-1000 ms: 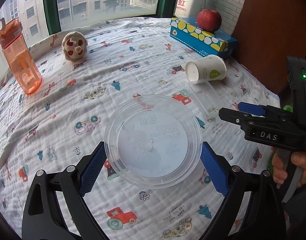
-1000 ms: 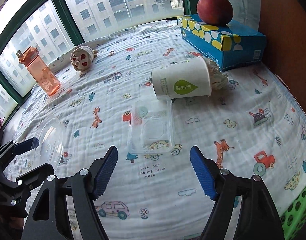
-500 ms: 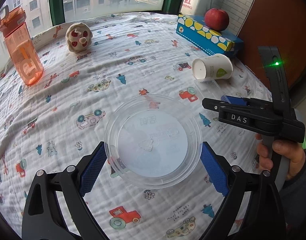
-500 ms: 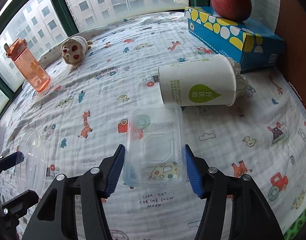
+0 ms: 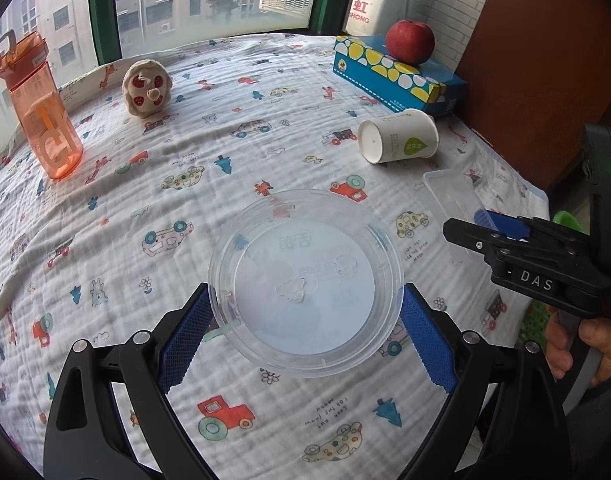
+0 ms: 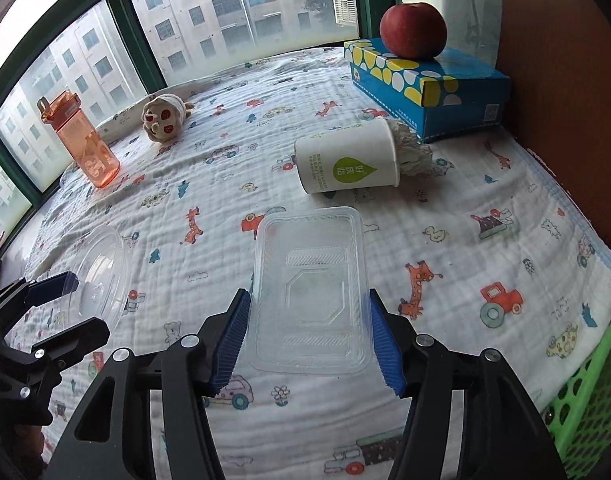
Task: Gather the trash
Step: 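Carry both to the green basket while the right gripper releases the container inside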
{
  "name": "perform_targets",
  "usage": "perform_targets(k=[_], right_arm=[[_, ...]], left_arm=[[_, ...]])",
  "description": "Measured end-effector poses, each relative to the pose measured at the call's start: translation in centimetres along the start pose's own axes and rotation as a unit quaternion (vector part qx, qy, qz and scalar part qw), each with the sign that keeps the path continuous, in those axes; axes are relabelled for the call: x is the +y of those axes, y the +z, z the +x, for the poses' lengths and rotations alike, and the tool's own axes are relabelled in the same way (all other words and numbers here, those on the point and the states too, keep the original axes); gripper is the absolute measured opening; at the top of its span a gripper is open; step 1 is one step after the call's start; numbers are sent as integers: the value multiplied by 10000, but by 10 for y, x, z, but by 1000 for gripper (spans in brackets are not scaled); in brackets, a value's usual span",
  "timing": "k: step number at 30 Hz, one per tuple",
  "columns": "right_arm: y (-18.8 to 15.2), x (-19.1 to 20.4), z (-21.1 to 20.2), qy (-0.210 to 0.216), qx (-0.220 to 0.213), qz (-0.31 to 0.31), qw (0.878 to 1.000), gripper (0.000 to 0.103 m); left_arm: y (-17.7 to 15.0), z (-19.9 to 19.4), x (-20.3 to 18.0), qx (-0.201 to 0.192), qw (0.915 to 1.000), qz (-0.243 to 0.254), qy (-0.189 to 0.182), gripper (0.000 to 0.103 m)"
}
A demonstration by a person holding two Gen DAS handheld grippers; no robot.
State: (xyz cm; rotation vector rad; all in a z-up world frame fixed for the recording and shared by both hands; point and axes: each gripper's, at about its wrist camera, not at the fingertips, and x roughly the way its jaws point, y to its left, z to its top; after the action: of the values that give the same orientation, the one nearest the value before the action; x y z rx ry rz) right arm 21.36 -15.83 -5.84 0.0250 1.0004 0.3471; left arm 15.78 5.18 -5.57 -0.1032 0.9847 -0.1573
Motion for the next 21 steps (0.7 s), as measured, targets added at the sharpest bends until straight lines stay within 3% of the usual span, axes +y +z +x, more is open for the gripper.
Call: perform_targets(k=[13,21], right_arm=[[-53,-60,-92,-406,-511,628,9959,56],[-90,-130,-135,-1067,-543,1130,9864,56]], left_arm=[[0,-13,-73,-86,9978,494,-442,90],[4,-16,-125,-99,9936,845,-738,90]])
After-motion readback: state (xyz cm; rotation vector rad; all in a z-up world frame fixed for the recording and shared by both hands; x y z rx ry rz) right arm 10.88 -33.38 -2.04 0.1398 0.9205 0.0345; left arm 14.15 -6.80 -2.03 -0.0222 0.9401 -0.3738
